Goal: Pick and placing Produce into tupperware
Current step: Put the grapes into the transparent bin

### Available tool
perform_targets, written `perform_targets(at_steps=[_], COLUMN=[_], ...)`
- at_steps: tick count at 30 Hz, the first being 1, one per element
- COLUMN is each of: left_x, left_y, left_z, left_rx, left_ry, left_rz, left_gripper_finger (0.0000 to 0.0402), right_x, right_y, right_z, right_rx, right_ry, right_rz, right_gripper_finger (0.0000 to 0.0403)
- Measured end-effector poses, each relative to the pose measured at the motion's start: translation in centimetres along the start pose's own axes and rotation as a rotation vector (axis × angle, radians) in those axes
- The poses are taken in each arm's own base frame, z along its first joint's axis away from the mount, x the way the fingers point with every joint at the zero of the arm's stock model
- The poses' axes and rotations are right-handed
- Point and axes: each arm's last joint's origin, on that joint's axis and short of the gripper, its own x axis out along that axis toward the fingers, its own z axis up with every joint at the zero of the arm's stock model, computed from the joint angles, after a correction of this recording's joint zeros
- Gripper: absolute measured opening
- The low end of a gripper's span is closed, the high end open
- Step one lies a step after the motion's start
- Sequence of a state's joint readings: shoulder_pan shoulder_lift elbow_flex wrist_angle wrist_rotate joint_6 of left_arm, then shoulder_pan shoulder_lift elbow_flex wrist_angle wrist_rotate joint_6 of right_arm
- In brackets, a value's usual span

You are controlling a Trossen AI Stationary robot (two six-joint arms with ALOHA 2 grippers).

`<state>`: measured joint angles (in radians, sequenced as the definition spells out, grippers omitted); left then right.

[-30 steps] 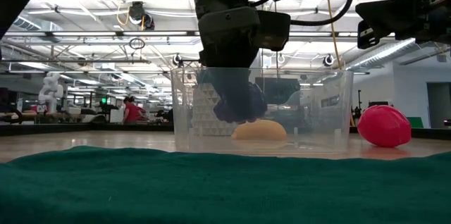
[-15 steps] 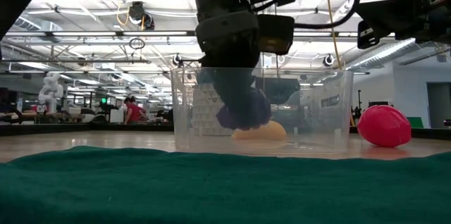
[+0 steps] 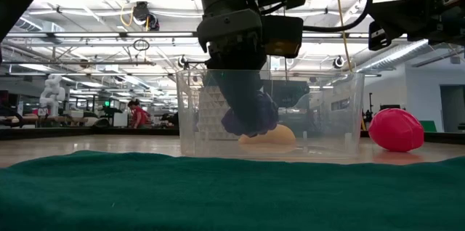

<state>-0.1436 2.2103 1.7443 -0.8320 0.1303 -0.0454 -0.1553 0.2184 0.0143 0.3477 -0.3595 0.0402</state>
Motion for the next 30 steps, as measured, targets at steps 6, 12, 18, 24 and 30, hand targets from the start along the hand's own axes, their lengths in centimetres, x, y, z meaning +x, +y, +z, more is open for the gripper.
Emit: perform_targets(at_steps=[6, 12, 18, 24, 30], left_x=[1.1, 1.6, 1.6, 1.6, 1.6], left_y=[0.2, 0.3, 0.3, 0.3, 0.3], left_z=[-0.1, -0.2, -0.1, -0.2, -0.2], left_rx=[-0.035, -0.034, -0.023, -0.022, -0.018], left_ry=[0.015, 0.031, 0.029, 0.031, 0.033], left_rz=[0.001, 0.001, 0.001, 0.002, 0.001], left_gripper_finger=[0.0232, 0.0232, 0.0232, 0.0232, 0.0232], right_x=[0.0, 0.0, 0.1, 0.1, 0.1], right_y=[0.0, 0.0, 0.0, 0.0, 0.0], right_z=[0.0, 0.0, -0.1, -0.1, -0.1], right_rx=[0.000, 0.001, 0.002, 0.002, 0.002], right_ry=[0.000, 0.003, 0.007, 0.005, 0.005], right_rz=[0.000, 0.000, 0.000, 0.000, 0.000], right_gripper_finger=[0.0000, 0.0000, 0.0000, 0.0000, 0.0000])
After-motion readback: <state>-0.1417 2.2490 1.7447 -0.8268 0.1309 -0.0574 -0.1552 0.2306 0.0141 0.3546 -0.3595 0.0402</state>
